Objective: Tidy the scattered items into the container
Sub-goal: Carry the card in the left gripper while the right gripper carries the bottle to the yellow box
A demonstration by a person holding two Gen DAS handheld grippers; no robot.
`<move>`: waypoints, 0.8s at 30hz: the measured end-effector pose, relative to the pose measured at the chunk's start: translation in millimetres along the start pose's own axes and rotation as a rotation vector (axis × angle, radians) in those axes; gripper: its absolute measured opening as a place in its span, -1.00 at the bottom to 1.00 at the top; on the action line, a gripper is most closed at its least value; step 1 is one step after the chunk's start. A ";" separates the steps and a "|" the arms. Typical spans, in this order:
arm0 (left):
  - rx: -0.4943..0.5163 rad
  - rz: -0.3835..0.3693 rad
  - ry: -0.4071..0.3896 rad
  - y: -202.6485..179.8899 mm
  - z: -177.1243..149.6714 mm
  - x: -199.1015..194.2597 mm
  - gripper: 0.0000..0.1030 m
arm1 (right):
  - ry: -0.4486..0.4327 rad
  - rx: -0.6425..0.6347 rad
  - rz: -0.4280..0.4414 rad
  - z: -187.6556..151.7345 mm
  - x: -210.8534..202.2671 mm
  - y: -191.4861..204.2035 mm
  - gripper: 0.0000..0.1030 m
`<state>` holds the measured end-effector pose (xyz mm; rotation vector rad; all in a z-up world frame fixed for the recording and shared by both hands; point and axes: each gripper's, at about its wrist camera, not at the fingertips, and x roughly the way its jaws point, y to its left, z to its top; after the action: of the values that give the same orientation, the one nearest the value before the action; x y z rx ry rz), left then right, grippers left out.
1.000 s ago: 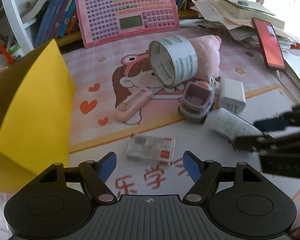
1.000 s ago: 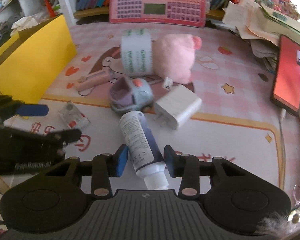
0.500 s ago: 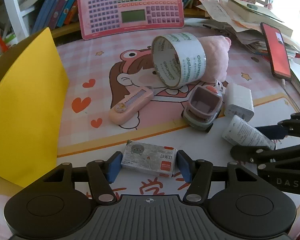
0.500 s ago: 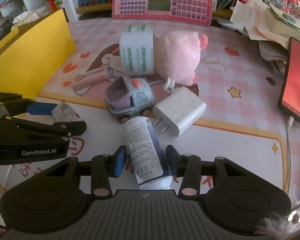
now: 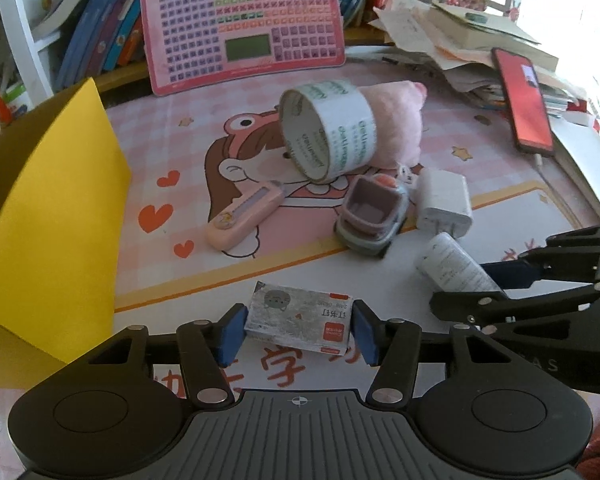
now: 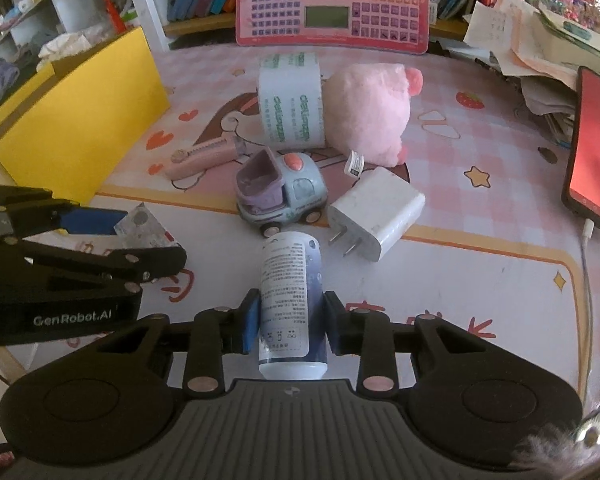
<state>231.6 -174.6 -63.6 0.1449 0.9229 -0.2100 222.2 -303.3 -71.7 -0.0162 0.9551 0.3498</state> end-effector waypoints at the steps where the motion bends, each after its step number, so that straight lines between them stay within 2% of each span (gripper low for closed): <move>1: 0.002 0.000 -0.002 -1.0 -1.1 -1.6 0.07 | -0.004 0.002 0.001 -0.9 -1.7 1.2 -0.41; 14: 0.022 -0.065 -0.031 5.6 -24.6 -33.0 0.07 | -0.032 0.017 0.001 -17.1 -25.6 18.1 -0.41; 24: 0.033 -0.131 -0.073 24.7 -46.9 -55.9 0.07 | -0.052 0.040 -0.078 -33.5 -47.1 47.8 -0.41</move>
<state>168.6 -134.1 -45.9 0.1068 0.8568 -0.3499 156.4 -277.2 -46.8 -0.0074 0.9071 0.2583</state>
